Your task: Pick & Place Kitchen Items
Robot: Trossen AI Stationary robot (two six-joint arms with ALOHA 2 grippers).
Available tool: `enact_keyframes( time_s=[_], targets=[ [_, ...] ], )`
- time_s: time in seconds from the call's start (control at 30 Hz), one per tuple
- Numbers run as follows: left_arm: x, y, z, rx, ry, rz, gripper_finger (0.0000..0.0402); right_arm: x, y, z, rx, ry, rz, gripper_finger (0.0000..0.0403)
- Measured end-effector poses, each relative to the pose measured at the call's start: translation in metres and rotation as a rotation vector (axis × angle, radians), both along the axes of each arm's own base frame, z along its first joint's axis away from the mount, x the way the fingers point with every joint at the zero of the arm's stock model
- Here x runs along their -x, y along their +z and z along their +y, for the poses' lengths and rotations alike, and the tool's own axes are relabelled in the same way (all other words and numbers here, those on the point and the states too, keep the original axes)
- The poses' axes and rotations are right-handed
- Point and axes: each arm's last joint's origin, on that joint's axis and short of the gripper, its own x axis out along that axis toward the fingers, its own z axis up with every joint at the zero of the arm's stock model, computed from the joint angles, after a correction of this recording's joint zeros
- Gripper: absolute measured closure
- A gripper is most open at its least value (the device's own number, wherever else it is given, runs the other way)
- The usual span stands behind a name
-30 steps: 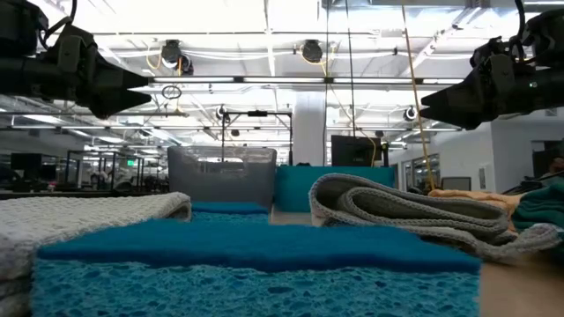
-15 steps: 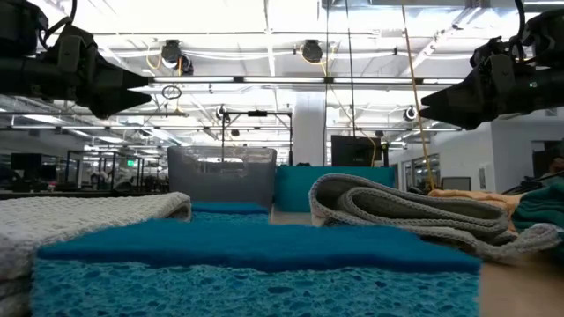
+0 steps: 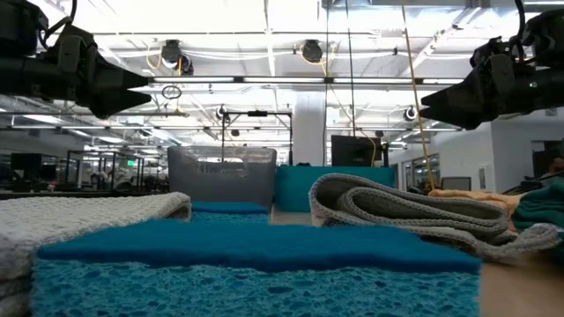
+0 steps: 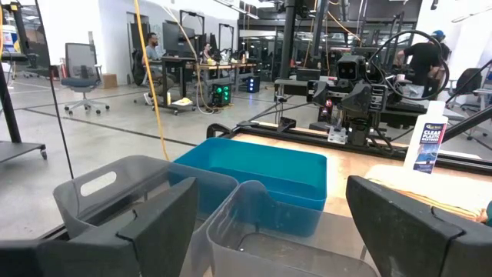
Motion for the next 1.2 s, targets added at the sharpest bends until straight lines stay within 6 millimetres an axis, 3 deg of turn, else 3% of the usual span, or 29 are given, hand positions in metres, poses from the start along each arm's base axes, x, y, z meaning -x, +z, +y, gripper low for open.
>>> enact_keyframes(
  time_s=[1.2],
  targets=[
    [0.0001, 0.0003, 0.0001, -0.028, 0.003, 0.007, 0.0066, 0.0000, 0.0000, 0.0000, 0.000, 0.000, 0.000, 0.0140]
  ],
)
